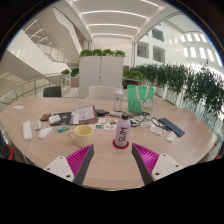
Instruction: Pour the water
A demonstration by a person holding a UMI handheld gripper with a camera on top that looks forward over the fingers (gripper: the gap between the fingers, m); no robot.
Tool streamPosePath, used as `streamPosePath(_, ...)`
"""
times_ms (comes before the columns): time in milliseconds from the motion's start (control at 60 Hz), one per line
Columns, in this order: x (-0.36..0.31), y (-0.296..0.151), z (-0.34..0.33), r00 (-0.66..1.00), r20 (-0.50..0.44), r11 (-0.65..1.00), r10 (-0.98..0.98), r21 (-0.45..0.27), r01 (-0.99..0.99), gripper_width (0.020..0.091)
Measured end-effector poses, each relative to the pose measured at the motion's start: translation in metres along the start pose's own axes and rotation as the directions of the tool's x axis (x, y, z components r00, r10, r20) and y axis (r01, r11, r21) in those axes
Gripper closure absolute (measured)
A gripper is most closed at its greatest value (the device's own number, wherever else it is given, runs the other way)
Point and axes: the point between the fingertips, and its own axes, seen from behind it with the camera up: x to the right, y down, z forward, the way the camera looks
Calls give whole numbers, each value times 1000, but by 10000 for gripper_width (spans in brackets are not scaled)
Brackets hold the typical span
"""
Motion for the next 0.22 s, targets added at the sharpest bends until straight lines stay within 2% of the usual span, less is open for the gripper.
streamPosePath(217, -41, 1, -100, 999, -38, 1000, 10, -23, -11, 264)
